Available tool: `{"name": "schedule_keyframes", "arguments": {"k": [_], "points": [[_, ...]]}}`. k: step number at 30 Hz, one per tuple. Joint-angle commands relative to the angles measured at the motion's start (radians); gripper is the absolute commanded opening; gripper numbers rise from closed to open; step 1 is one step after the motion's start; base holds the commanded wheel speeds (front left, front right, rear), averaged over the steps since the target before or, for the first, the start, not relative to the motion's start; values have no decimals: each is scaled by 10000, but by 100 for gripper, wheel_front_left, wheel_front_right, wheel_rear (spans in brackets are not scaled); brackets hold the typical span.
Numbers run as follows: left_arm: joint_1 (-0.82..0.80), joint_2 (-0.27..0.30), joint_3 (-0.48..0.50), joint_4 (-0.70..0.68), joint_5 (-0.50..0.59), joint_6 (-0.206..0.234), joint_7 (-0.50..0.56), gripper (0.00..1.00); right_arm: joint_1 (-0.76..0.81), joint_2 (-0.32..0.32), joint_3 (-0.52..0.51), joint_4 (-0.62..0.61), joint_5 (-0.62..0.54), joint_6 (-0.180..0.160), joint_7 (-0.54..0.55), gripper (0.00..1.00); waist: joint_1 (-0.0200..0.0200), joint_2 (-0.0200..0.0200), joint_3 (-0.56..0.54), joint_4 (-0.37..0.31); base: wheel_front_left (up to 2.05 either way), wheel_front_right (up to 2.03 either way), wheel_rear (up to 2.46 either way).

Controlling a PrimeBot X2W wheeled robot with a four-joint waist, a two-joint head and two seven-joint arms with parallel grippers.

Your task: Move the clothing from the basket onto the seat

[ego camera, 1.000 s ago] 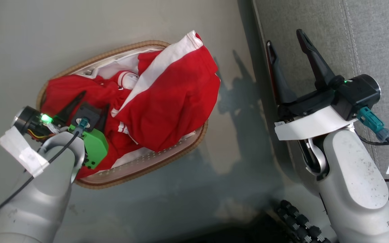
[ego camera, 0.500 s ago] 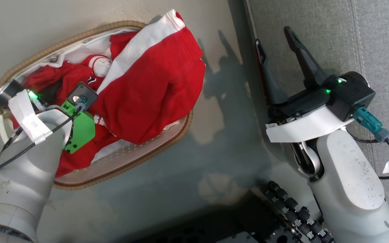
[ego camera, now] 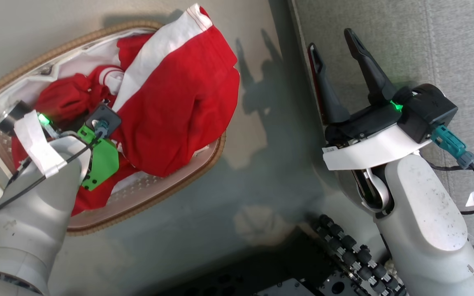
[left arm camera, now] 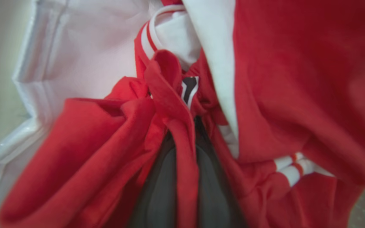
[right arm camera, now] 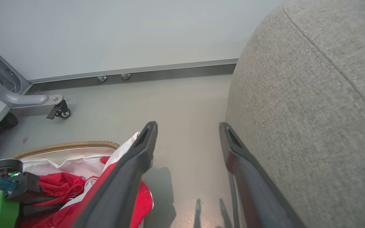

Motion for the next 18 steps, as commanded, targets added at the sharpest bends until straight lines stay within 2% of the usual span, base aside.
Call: {"name": "schedule_keyframes", "arguments": {"k": [1,11,18], "points": [[194,16,-10,53,-163,-21,-121,0,-85,-29,-34,73,-11,-6,-46,100,-1,-1,-247,-5,0,0,0],[1214,-571,716,-10,-1379,50,-708,0,496,-32,-362,627,-486,-6,-45,100,-1,-1,-2239,393,0,0,0],[2123,-997,1136,-872,-1999,317,-778,0,1073,-35,-618,1029,-914,-6,-46,100,-1,-1,-3811,896,0,0,0]]}}
